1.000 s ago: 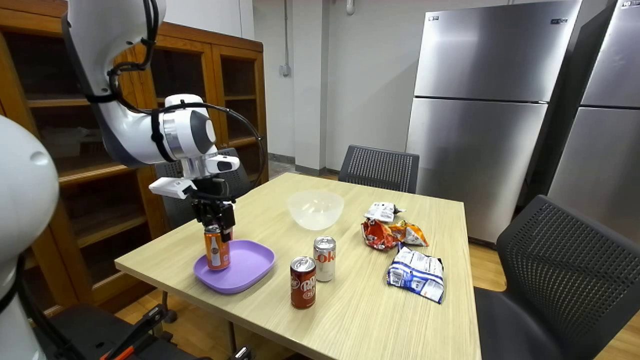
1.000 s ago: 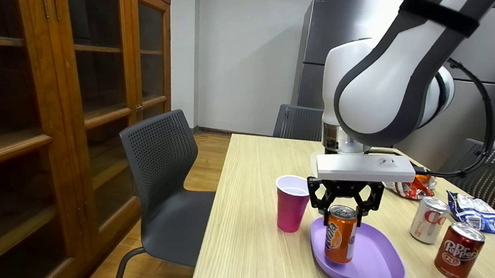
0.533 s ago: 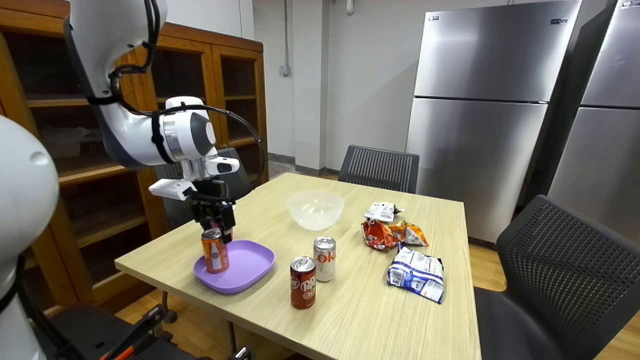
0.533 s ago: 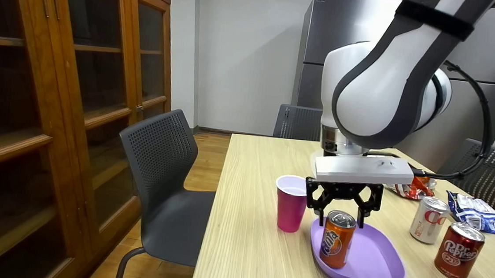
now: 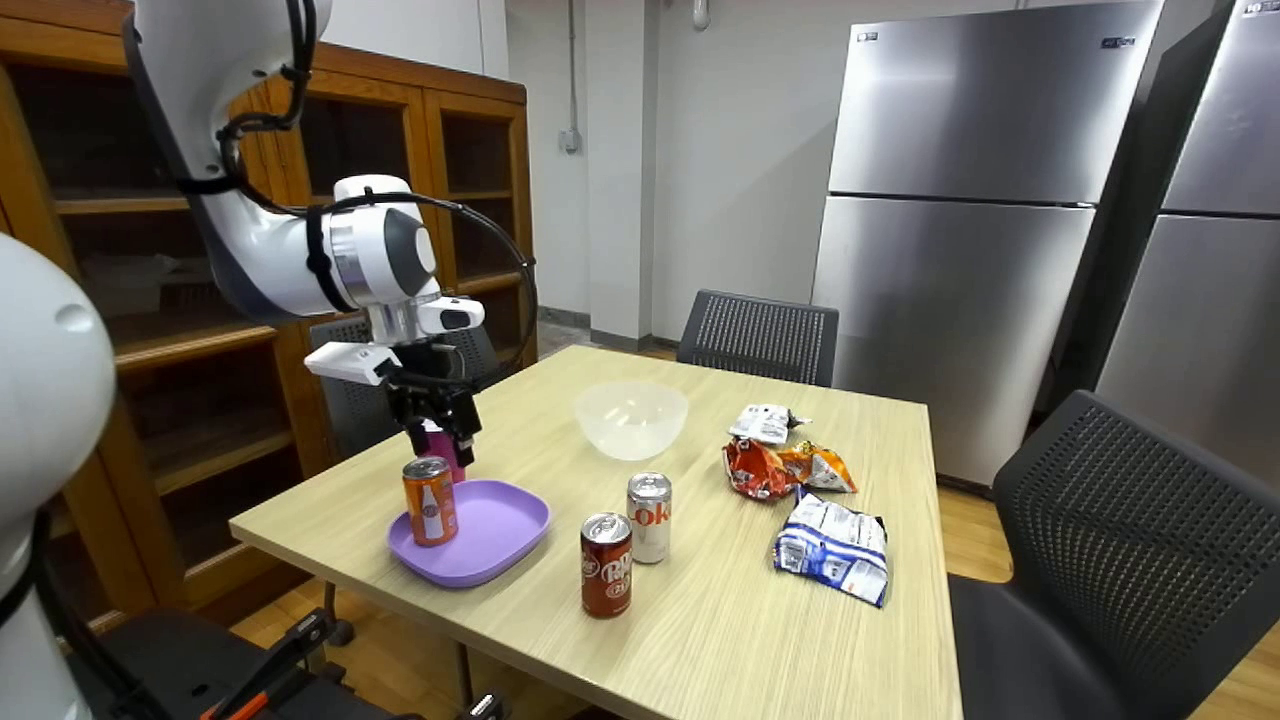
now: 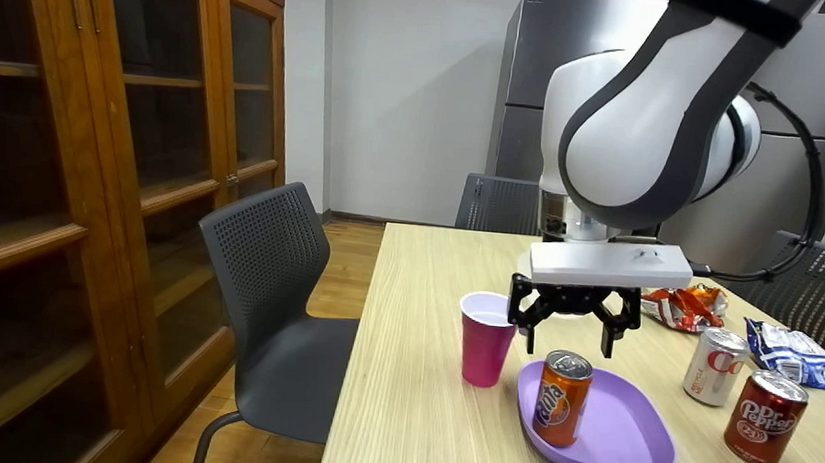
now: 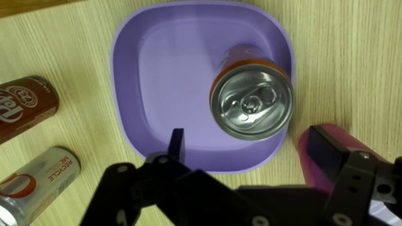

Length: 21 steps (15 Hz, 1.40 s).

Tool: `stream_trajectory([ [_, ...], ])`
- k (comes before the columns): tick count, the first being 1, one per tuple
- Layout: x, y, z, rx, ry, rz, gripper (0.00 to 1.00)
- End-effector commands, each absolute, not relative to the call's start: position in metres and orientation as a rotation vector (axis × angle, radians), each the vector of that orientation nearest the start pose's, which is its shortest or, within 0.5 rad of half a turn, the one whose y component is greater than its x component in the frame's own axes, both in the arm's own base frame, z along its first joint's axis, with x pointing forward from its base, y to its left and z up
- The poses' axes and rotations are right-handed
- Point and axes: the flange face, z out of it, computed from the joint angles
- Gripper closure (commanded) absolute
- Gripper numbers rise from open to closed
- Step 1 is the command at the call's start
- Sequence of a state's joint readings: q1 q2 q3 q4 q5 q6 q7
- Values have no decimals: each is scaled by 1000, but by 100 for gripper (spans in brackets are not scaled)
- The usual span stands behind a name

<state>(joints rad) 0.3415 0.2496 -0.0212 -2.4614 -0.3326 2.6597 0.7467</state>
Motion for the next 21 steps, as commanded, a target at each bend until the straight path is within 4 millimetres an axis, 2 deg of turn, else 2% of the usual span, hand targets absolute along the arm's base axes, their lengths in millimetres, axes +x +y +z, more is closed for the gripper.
stream_trajectory([
  [1, 448, 142, 223, -3278, 184, -96, 0],
  [5, 456, 116, 242, -3259, 214, -153, 0],
  [10, 469, 69, 258, -3258, 220, -202, 0],
  [13, 476, 35, 262, -3272, 172, -207, 0],
  [16, 480, 8, 262, -3287, 42, -189, 0],
  [17, 482, 19, 254, -3286, 130, -175, 0],
  [19, 482, 7, 254, -3292, 90, -168, 0],
  [21, 482, 7, 254, -3292, 80, -167, 0],
])
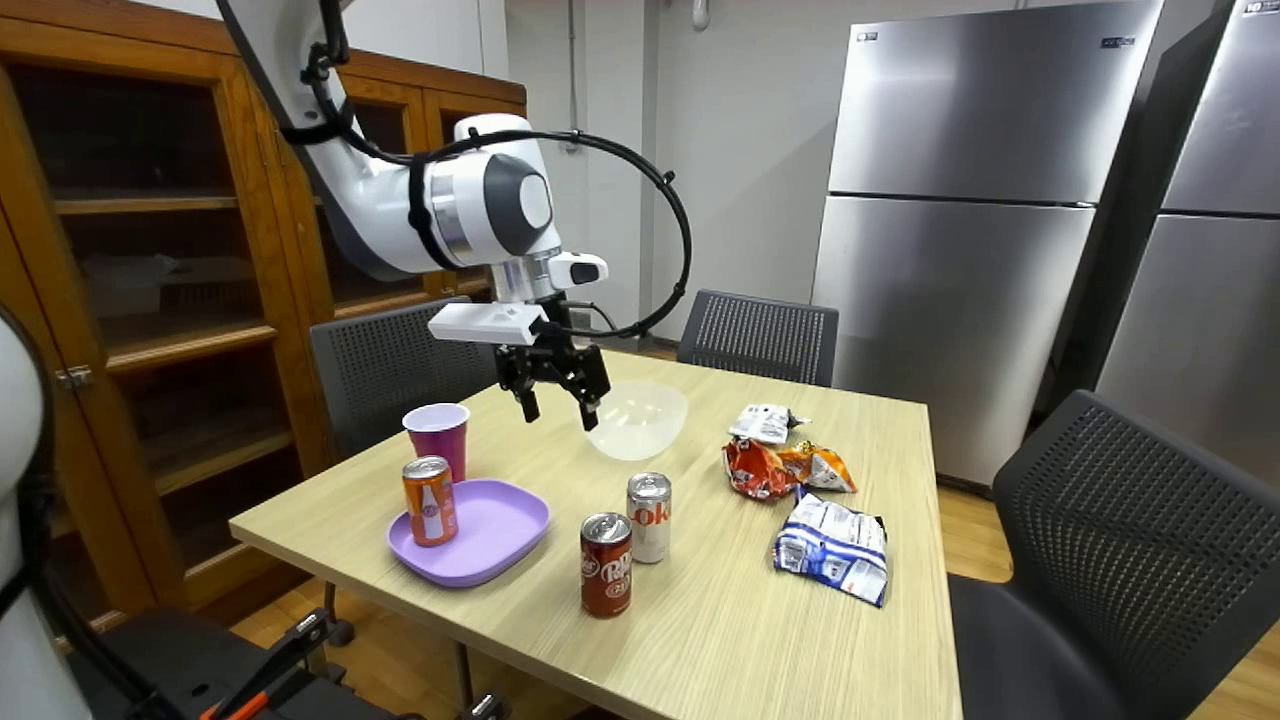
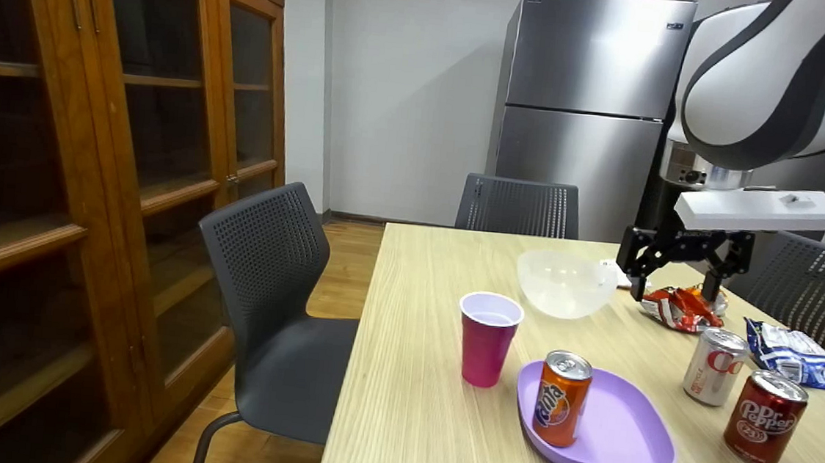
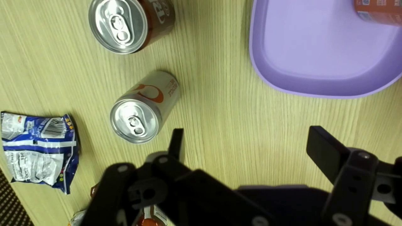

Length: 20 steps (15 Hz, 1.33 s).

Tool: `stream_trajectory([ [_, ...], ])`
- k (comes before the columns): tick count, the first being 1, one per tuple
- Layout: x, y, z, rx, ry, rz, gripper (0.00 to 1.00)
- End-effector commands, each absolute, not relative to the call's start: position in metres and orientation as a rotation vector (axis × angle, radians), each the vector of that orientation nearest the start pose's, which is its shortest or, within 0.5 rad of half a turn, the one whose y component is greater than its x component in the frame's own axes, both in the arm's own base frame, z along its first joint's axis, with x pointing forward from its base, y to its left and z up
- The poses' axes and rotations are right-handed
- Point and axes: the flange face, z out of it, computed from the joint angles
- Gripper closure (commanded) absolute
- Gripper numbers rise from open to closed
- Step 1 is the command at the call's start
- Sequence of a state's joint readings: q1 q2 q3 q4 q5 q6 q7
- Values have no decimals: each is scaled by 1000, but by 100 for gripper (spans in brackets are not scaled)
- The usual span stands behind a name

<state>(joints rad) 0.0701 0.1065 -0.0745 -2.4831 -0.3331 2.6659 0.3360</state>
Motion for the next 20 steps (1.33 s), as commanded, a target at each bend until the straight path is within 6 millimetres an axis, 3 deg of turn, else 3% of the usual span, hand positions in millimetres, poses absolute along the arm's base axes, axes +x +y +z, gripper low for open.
stream_trajectory([
  [1, 482, 7, 254, -3292, 78, -167, 0],
  [5, 482, 1, 254, -3274, -32, -160, 0],
  [10, 480, -24, 251, -3259, -86, -129, 0],
  [20, 476, -84, 222, -3254, 81, -61, 0],
])
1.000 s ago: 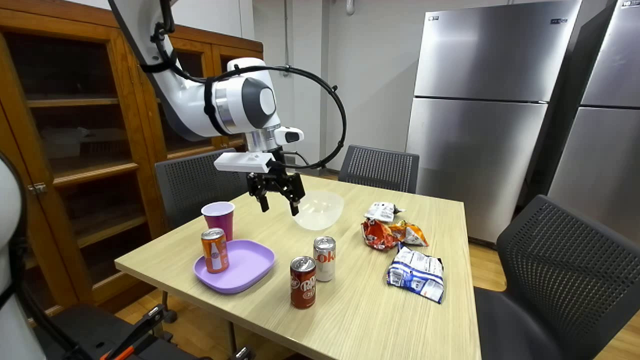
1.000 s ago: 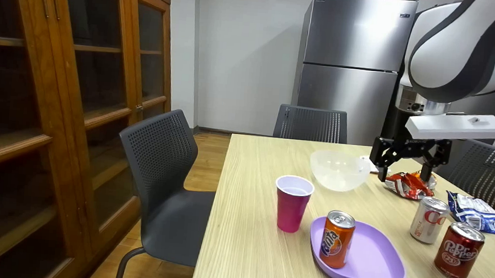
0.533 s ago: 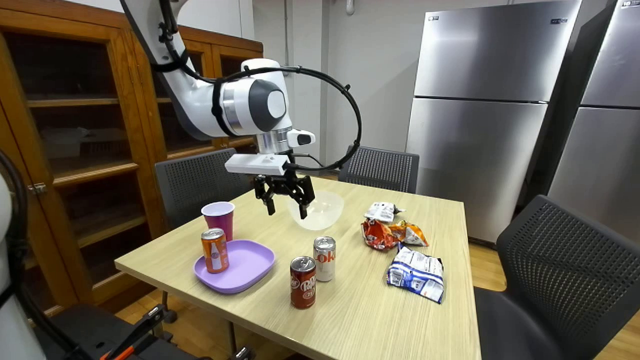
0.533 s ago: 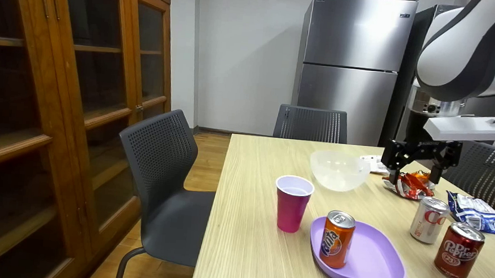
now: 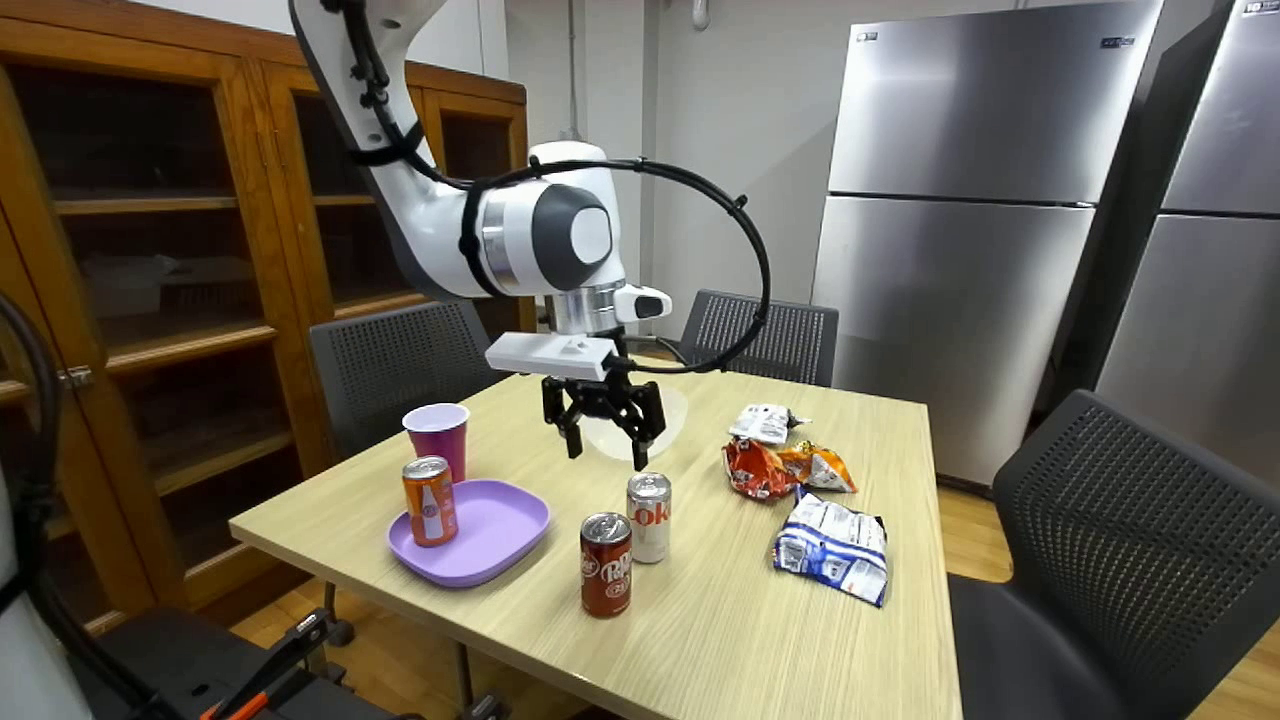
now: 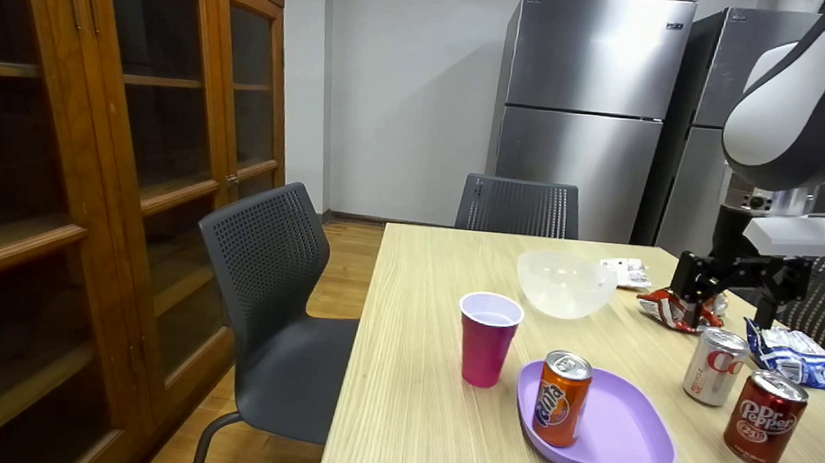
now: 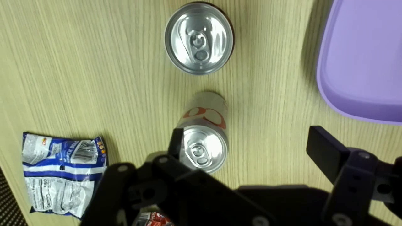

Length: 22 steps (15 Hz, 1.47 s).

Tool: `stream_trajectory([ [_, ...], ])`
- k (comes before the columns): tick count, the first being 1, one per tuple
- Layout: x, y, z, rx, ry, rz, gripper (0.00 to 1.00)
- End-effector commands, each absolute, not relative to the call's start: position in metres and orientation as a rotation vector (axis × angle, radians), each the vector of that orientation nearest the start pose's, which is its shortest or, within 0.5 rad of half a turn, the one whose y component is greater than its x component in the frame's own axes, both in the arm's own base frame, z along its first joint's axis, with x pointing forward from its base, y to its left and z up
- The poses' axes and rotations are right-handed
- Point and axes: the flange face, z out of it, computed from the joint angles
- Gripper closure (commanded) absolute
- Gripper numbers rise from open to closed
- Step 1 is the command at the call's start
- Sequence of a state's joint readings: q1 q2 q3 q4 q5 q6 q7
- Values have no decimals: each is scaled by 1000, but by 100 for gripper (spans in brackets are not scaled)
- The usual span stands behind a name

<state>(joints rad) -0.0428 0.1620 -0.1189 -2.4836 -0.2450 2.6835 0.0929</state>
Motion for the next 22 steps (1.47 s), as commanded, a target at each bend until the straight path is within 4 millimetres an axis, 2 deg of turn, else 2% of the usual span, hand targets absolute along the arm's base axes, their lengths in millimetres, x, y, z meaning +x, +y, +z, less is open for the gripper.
stream_trajectory([
  [1, 476, -88, 217, -3248, 106, -57, 0],
  [11, 486, -123, 192, -3174, 314, -31, 0],
  [22, 512, -133, 173, -3165, 373, -28, 0],
])
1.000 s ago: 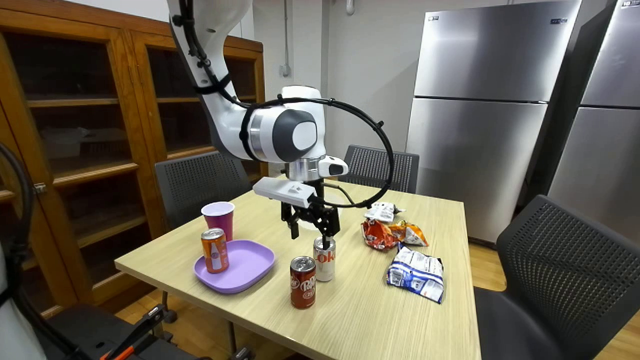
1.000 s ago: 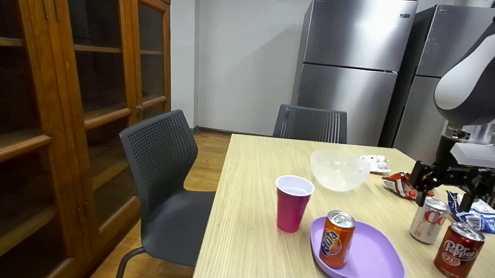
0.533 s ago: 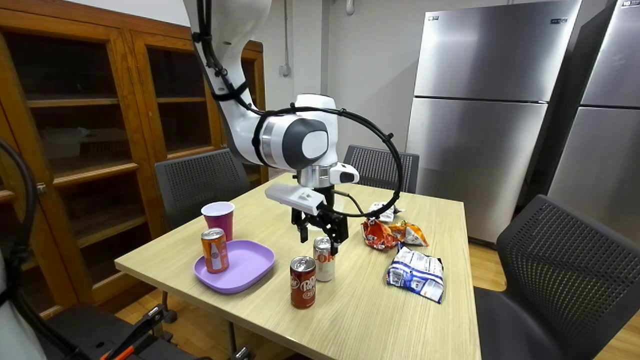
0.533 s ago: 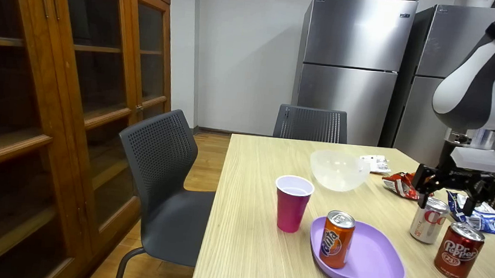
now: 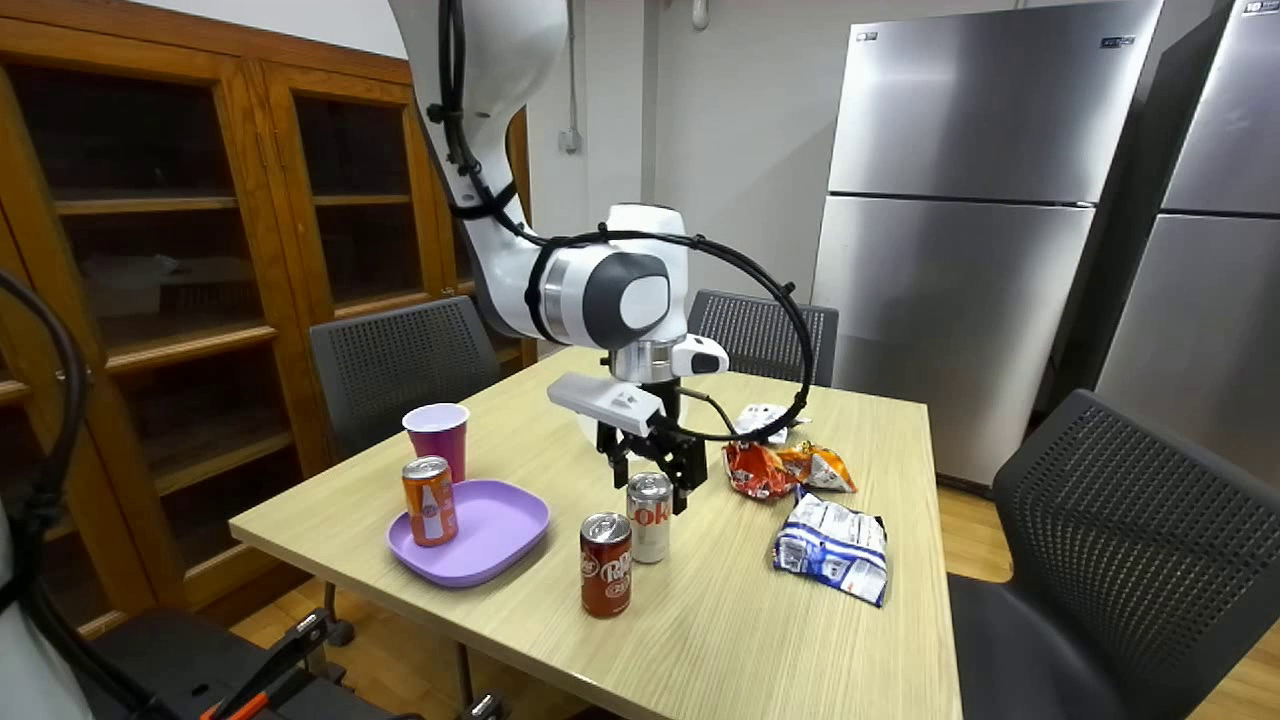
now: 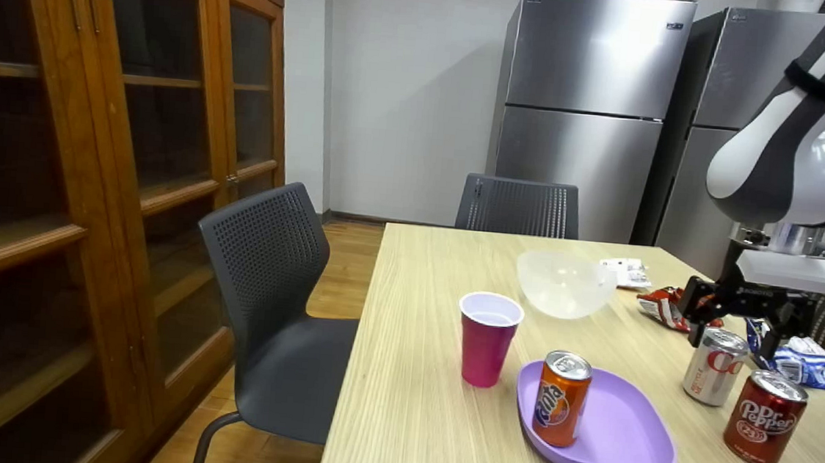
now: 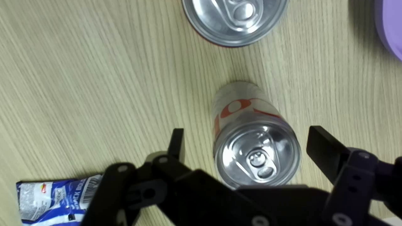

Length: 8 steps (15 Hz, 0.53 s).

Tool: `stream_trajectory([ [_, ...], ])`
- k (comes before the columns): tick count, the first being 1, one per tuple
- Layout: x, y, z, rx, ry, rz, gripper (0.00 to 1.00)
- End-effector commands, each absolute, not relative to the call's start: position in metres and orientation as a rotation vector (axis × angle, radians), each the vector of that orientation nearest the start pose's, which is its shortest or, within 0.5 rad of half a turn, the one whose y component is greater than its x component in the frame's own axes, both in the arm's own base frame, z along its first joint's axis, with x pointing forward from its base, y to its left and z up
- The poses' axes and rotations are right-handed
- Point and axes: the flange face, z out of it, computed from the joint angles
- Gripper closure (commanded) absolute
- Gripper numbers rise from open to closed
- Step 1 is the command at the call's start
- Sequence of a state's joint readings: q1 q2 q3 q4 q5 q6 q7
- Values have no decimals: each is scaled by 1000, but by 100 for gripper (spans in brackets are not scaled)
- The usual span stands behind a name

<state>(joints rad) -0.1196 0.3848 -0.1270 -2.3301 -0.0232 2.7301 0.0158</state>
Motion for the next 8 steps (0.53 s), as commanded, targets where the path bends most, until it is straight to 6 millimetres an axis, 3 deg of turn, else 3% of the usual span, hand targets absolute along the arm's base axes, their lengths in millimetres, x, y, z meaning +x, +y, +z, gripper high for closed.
stream_trajectory([
  [1, 513, -134, 172, -3164, 375, -28, 25],
  [2, 514, -134, 171, -3164, 377, -28, 26],
  [6, 514, -134, 172, -3165, 370, -31, 58],
  [8, 513, -132, 177, -3166, 359, -43, 62],
])
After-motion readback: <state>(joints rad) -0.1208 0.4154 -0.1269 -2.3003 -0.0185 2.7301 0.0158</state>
